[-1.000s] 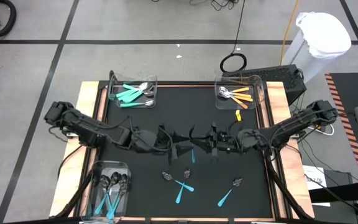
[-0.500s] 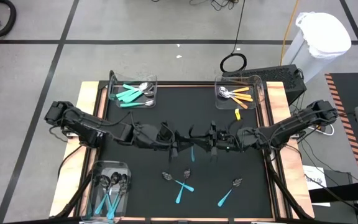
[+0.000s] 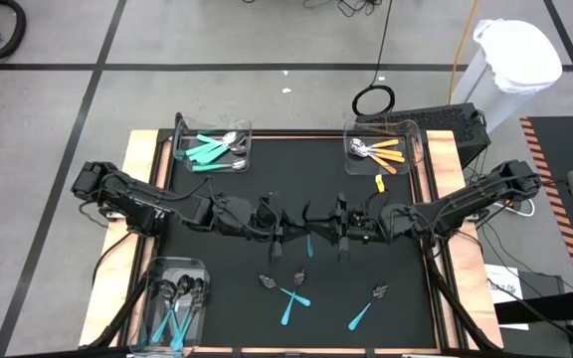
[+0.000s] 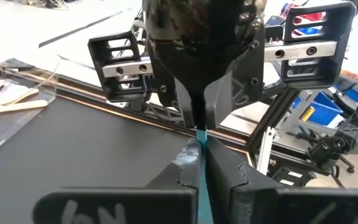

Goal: Sort silverware by color (type)
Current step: Put the blue spoon into the bottom transparent bin

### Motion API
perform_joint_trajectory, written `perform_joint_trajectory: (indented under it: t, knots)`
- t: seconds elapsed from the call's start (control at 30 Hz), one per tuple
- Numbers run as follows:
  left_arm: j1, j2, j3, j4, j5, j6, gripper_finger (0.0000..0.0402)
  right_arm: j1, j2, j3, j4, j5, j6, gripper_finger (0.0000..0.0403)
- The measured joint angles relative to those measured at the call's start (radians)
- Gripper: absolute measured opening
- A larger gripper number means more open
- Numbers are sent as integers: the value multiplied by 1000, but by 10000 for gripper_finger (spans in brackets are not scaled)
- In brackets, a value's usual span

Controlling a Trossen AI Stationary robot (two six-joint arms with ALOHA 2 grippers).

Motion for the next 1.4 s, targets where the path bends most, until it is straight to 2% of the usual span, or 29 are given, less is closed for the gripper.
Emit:
perform_joint_trajectory:
  t: [0.23,0.4,0.63,0.73,0.87,1.17,1.23,1.4]
  knots:
    - [0,0,0,0,-23,3,10,-1,0,0,0,18,-7,18]
    - [-3,-39,0,-78,-54,-21,10,0,-7,0,-3,111,-17,58]
    - [-64,-152,1,-466,-147,-217,10,-1,-31,0,-34,263,-15,136]
    - [-106,-194,1,-632,-163,-392,10,-8,-49,0,-77,300,4,157]
    - [-208,-240,1,-892,-208,-767,10,-14,-91,-2,-249,329,109,170]
    - [-671,-275,1,-1273,-328,-1627,3,-17,-195,-2,-668,325,393,171]
    - [-756,-263,1,-1328,-318,-1687,3,-9,-208,-2,-734,323,439,171]
    - [-881,-211,0,-1420,-237,-1670,3,-7,-212,-2,-843,295,528,171]
